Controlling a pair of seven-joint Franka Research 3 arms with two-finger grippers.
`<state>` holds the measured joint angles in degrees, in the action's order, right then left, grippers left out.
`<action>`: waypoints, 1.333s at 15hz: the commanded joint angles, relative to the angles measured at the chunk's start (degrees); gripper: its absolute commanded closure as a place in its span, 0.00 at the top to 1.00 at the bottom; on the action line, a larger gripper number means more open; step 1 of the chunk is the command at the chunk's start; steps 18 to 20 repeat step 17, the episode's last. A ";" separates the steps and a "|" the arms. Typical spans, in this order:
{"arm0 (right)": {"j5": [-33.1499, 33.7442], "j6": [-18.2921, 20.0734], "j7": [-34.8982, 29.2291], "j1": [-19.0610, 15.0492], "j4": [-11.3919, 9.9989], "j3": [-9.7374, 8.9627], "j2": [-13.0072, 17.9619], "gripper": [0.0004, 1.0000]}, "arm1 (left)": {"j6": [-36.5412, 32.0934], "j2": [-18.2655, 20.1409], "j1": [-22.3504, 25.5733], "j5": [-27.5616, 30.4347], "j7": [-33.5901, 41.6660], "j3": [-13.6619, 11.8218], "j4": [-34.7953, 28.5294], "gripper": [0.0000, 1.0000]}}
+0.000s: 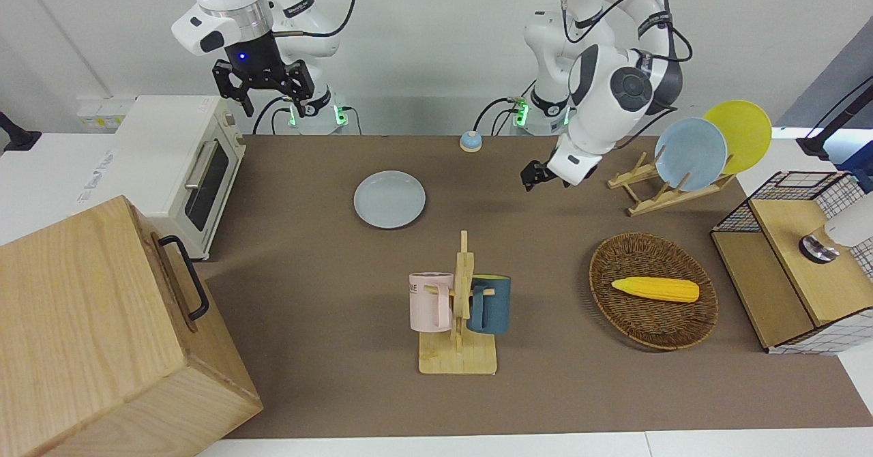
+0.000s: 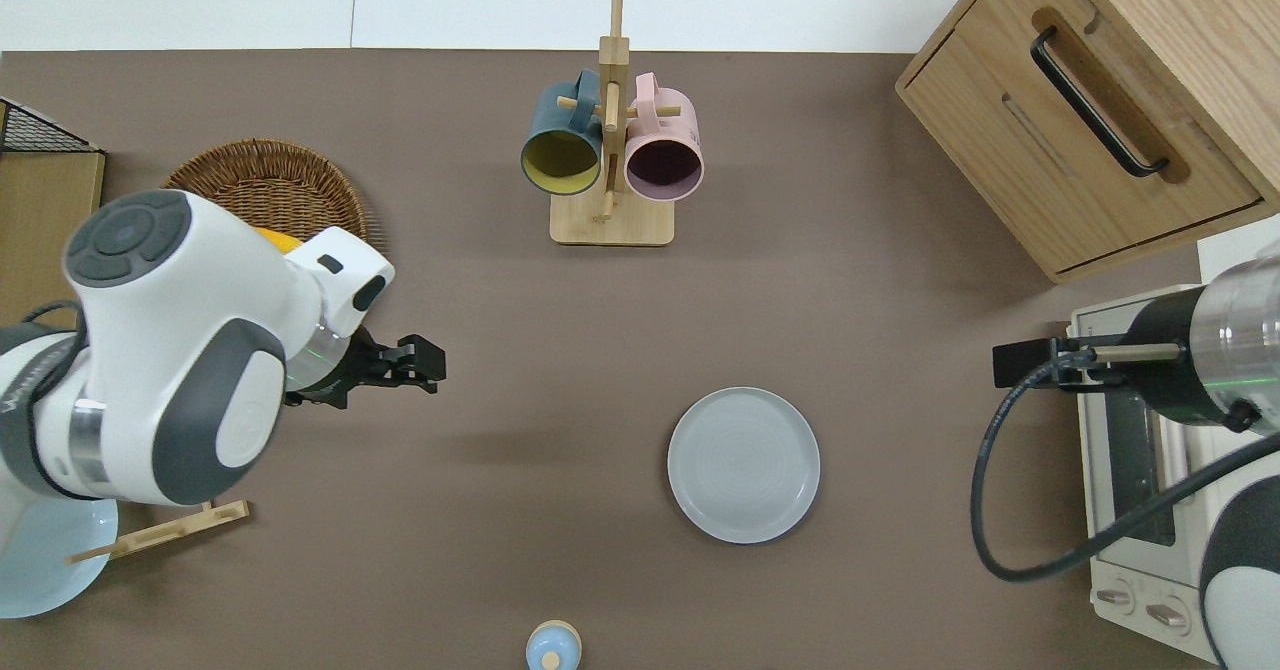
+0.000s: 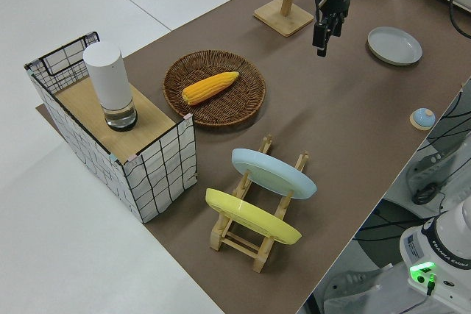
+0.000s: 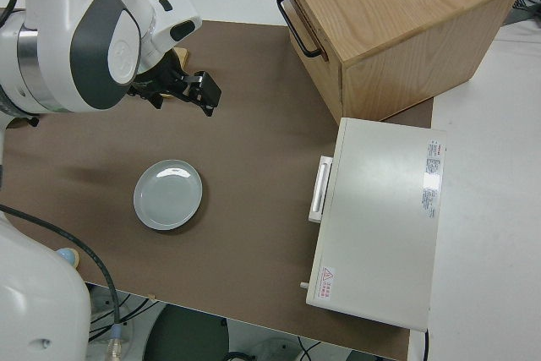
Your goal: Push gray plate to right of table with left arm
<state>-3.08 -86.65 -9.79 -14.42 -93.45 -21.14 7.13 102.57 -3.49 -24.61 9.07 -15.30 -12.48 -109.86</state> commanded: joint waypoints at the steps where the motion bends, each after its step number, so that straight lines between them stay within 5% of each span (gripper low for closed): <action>1: -1.23 -0.01 -0.67 -1.40 -1.56 -0.83 1.57 1.00 | -1.76 2.51 6.83 -4.49 4.14 2.54 0.79 0.99; 4: -1.23 -0.01 -0.59 -1.40 -1.56 -0.83 1.57 1.00 | -1.85 8.31 19.83 -9.75 9.14 14.20 0.79 0.99; 6: -1.23 -0.01 -0.59 -1.40 -1.56 -0.83 1.57 1.00 | -3.16 10.60 24.77 -11.52 10.38 18.96 0.79 0.99; 12: -1.23 -0.01 -0.59 -1.40 -1.56 -0.83 1.57 1.00 | -4.13 12.98 29.45 -11.35 13.55 22.14 0.79 0.99; 20: -1.23 -0.01 -0.59 -1.40 -1.56 -0.83 1.57 1.00 | -4.49 13.24 29.45 -11.00 13.63 21.97 0.79 0.99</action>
